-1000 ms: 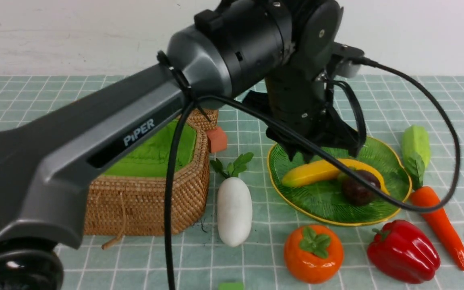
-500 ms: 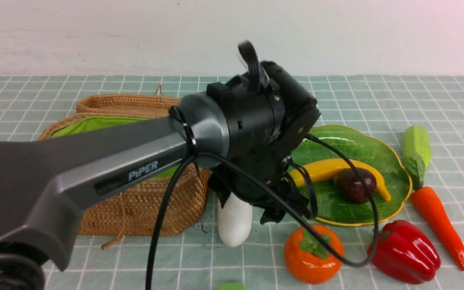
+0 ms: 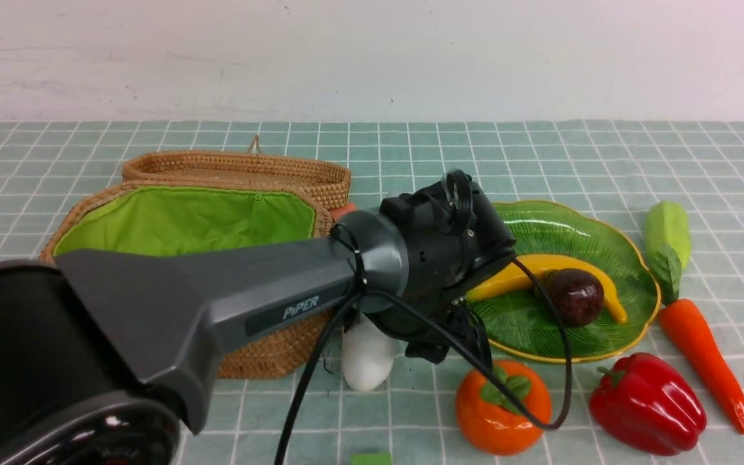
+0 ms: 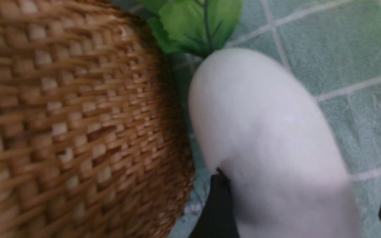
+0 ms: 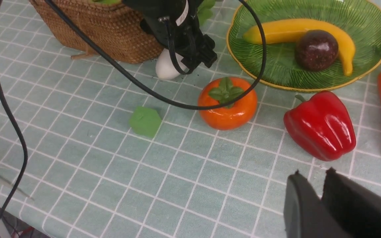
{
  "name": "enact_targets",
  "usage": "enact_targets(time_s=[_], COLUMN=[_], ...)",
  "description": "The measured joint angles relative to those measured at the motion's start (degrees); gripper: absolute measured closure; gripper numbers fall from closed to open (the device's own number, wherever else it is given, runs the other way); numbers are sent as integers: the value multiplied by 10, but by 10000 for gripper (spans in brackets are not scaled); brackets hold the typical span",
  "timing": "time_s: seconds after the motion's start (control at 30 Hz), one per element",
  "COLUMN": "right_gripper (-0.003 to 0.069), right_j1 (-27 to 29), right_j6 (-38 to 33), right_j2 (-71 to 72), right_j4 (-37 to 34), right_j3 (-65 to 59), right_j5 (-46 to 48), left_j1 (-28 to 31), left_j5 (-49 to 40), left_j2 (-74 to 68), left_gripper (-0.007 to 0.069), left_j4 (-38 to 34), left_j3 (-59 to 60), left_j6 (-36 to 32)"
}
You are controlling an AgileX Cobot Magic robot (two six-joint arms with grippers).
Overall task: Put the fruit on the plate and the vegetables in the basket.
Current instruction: Take a daikon with your left arm and place it on the basket on the left.
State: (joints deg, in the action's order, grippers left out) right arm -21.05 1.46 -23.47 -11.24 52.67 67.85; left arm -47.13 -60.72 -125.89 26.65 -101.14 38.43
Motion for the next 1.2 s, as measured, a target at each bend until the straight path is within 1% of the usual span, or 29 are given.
enact_targets(time_s=[0.13, 0.33, 0.43, 0.47, 0.63, 0.77, 0.87, 0.97, 1.0, 1.03, 1.07, 1.1, 1.2], right_gripper=[551, 551, 551, 551, 551, 551, 551, 551, 551, 551, 551, 551, 551], right_j1=[0, 0, 0, 0, 0, 0, 0, 0, 0, 0, 0, 0, 0], right_j6=[0, -8, -11, -15, -22, -25, -26, -26, -26, -26, -26, -26, -27], right_j2=[0, 0, 0, 0, 0, 0, 0, 0, 0, 0, 0, 0, 0], right_j4=[-3, -15, -20, -24, -27, -27, -27, -27, -27, -28, -28, -29, -31], right_j3=[0, 0, 0, 0, 0, 0, 0, 0, 0, 0, 0, 0, 0], right_j5=[0, -1, -1, -1, -1, -4, -13, -25, -27, -33, -34, -40, -44], left_j1=[-1, -1, 0, 2, 3, 1, -15, -24, -24, -17, -15, 2, 65], left_j5=[15, 14, 16, 15, 1, -20, -54, -84, -86, -89, -89, -91, -96], left_j2=[-17, -17, -17, -18, -15, 11, 80, 150, 160, 203, 208, 248, 324], left_gripper=[50, 56, 92, 132, 134, 134, 134, 134, 134, 134, 134, 134, 134], left_j4=[-26, -29, -31, -34, -36, -45, -55, -61, -62, -63, -63, -64, -74], left_j3=[1, -5, -5, -5, -6, -11, -17, -17, -17, -10, -10, 3, 42], left_j6=[2, 3, 3, 3, 3, -13, -66, -145, -152, -212, -212, -261, -358])
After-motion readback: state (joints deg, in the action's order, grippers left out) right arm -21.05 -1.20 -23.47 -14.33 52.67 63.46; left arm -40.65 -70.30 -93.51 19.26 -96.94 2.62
